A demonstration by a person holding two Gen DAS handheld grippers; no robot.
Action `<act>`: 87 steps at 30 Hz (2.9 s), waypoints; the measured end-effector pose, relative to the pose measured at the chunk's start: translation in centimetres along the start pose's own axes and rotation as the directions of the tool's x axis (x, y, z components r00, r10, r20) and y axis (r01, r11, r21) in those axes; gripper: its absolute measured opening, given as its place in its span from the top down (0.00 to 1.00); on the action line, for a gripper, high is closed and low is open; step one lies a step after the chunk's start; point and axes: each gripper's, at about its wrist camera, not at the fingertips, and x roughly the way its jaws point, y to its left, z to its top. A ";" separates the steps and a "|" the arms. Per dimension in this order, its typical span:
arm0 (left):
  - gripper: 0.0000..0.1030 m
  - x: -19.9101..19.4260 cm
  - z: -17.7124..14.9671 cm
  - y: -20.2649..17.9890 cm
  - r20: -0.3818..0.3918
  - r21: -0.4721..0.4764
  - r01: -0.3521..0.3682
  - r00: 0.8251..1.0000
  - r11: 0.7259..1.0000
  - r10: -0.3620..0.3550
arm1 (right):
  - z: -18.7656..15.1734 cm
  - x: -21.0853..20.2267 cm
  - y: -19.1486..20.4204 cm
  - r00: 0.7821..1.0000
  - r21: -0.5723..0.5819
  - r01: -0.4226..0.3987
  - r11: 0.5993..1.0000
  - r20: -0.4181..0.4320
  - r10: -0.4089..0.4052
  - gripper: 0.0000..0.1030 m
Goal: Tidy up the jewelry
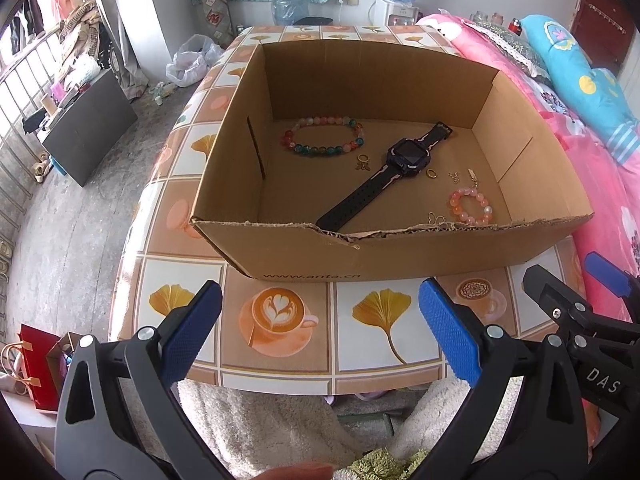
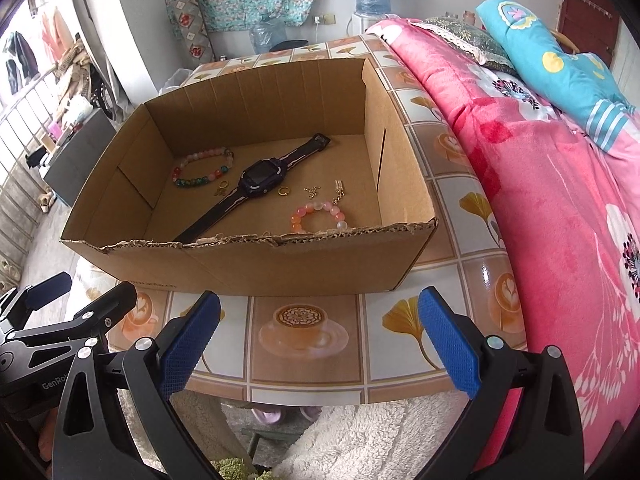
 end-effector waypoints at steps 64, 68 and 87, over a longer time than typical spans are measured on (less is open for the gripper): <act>0.08 0.9 0.7 0.4 -0.025 -0.034 0.031 0.999 0.999 -0.032 | 0.6 0.6 0.1 1.000 0.011 0.007 1.000 -0.014 -0.006 0.06; 0.08 0.9 0.7 0.4 -0.025 -0.034 0.032 0.999 0.999 -0.032 | 0.7 0.5 0.1 1.000 0.014 0.007 1.000 -0.017 -0.007 0.06; 0.08 0.9 0.7 0.5 -0.025 -0.035 0.032 0.999 0.999 -0.032 | 0.7 0.6 0.1 1.000 0.013 0.008 1.000 -0.015 -0.008 0.06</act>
